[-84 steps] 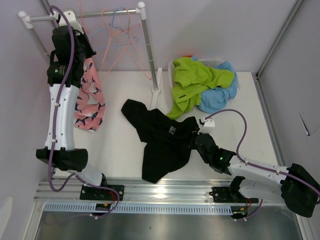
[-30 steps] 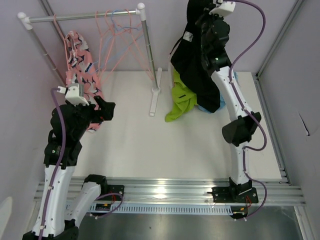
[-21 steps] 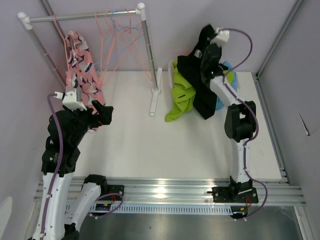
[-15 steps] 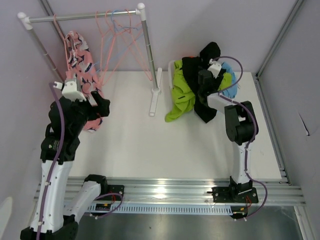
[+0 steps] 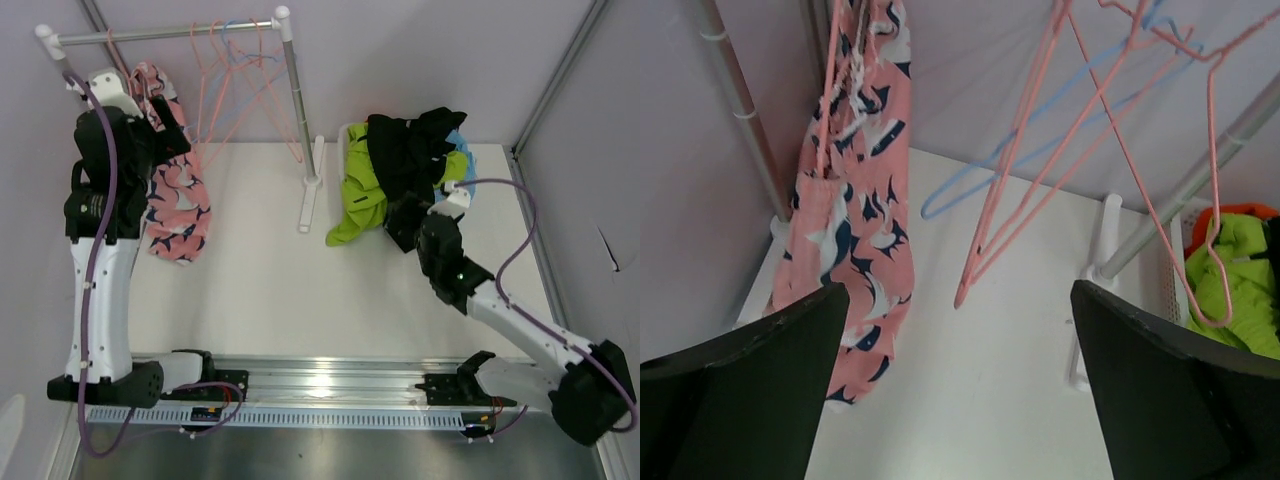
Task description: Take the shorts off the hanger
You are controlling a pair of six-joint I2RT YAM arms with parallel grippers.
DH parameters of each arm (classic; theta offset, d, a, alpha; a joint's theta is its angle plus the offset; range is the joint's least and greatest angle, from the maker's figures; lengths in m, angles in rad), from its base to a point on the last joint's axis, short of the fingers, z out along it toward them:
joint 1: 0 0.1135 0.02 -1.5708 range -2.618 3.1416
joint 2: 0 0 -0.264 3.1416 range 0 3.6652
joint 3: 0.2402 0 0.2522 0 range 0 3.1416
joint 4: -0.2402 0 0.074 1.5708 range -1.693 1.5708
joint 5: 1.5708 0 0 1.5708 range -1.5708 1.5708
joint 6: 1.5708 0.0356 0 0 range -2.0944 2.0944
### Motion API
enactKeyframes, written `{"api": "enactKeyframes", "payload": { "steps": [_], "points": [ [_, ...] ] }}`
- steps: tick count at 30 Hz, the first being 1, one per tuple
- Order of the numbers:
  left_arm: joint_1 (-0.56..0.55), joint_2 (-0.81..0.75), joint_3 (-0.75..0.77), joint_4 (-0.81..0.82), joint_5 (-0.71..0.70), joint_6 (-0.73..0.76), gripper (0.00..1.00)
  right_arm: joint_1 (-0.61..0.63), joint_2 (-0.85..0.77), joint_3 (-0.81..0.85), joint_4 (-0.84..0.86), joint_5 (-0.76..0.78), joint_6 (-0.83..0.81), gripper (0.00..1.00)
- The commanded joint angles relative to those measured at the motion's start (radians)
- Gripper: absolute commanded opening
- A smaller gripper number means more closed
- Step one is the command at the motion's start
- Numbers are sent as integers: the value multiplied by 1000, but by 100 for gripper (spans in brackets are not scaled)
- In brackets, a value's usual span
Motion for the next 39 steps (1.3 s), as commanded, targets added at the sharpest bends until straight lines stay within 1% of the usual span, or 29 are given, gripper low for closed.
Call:
{"api": "enactKeyframes", "payload": {
  "steps": [1,2,4,5,6,7,8,9,10,12,18,22,26,27,30,33,36,39],
  "points": [
    [61,113,115,-47,-19,31,99,139,-148,-125,-114,-16,75,99],
    [117,133,123,-46,13,27,99,173,-213,-177,-120,-9,83,99],
    [150,185,156,-55,34,18,98,256,-263,-224,-123,-5,119,100],
    [173,204,188,-66,37,4,97,279,-292,-247,-117,-16,126,99],
    [179,222,206,-79,31,-4,94,304,-298,-285,-105,-10,133,99],
    [184,241,249,-93,26,-10,88,323,-300,-299,-99,-7,145,99],
    [187,273,268,-118,20,-15,87,360,-298,-310,-96,-7,147,99],
    [187,287,310,-124,11,-21,86,377,-283,-317,-94,1,150,99],
    [187,311,320,-135,-4,-19,83,391,-273,-326,-93,5,152,99],
    [187,333,355,-144,-26,-22,81,422,-236,-336,-74,14,147,99],
    [187,380,358,-132,-113,-30,80,440,-180,-374,7,-10,146,99],
    [187,411,348,-118,-123,-38,73,440,-157,-394,53,-39,141,99],
    [187,417,305,-58,-135,-55,72,440,-131,-415,93,-68,129,99],
    [187,420,305,-48,-133,-58,70,440,-127,-428,113,-68,126,100],
    [187,457,308,-26,-138,-61,69,439,-107,-448,148,-76,123,99],
    [187,497,311,-6,-161,-58,68,437,-88,-463,183,-87,121,99],
    [187,508,273,52,-173,-41,68,428,-72,-491,219,-99,129,99],
    [187,526,268,78,-202,-26,68,413,-50,-494,231,-120,141,99]
  ]
}}
